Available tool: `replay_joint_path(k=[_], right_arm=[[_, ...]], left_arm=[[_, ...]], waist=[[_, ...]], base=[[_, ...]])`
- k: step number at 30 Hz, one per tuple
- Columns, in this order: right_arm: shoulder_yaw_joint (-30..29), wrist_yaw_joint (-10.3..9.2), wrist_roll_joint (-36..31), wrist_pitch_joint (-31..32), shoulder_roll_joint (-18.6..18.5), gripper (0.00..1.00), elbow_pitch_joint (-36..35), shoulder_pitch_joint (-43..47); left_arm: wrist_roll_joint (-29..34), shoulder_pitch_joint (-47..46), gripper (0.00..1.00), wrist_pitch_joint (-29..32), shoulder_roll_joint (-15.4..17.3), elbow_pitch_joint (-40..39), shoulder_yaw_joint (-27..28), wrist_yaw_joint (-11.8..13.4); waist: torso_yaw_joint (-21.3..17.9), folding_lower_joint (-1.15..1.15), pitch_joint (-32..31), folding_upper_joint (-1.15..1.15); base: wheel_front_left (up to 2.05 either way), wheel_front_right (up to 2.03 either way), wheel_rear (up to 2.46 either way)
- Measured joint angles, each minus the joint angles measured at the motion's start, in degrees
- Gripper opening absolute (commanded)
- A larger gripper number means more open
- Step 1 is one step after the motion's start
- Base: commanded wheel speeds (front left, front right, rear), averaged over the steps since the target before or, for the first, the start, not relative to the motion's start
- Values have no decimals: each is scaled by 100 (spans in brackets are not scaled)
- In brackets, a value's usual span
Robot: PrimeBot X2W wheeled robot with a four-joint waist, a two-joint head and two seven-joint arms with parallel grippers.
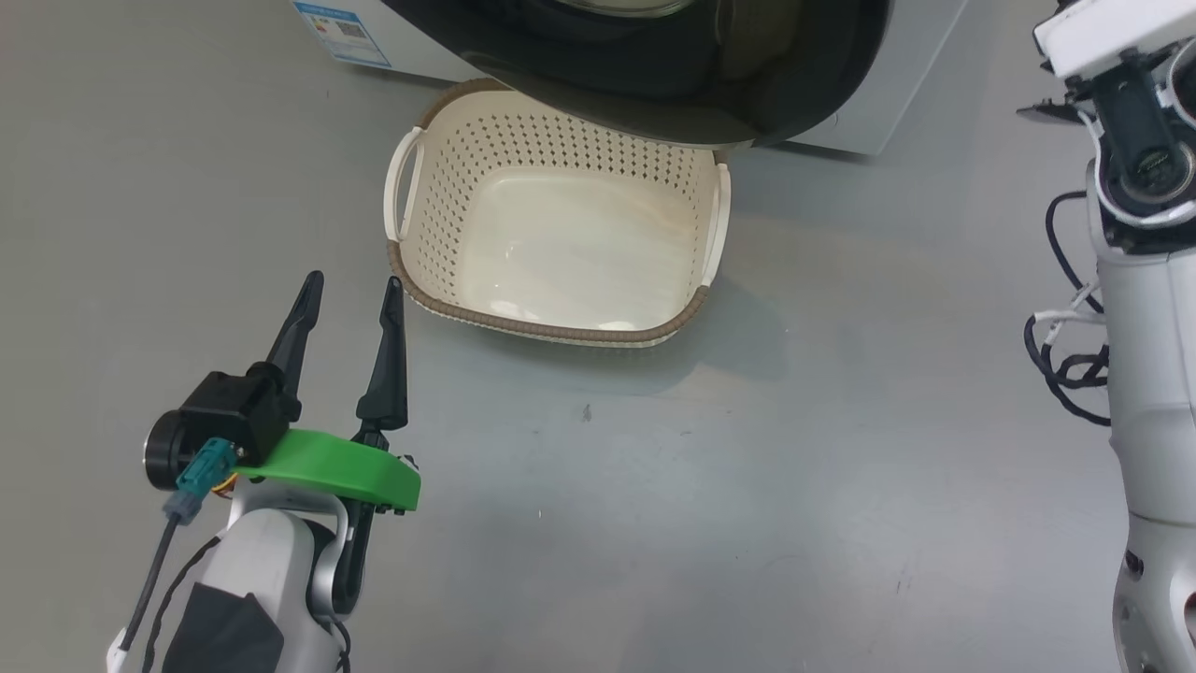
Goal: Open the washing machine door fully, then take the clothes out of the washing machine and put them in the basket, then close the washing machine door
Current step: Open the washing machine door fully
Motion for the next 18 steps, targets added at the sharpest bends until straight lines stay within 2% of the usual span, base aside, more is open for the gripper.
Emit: replay_joint_path(k=[12, 18], right_arm=[[-314, -554, 784, 1035, 82, 0, 415, -993], [-415, -702, 1144, 1435, 137, 0, 654, -1283]], left_arm=[[-148, -230, 100, 0, -19, 36, -125, 0], [-157, -283, 100, 0, -23, 64, -151, 1]], waist=[[251, 1, 282, 0], [305, 1, 354, 0]], base=[[0, 0, 0], [0, 0, 0]])
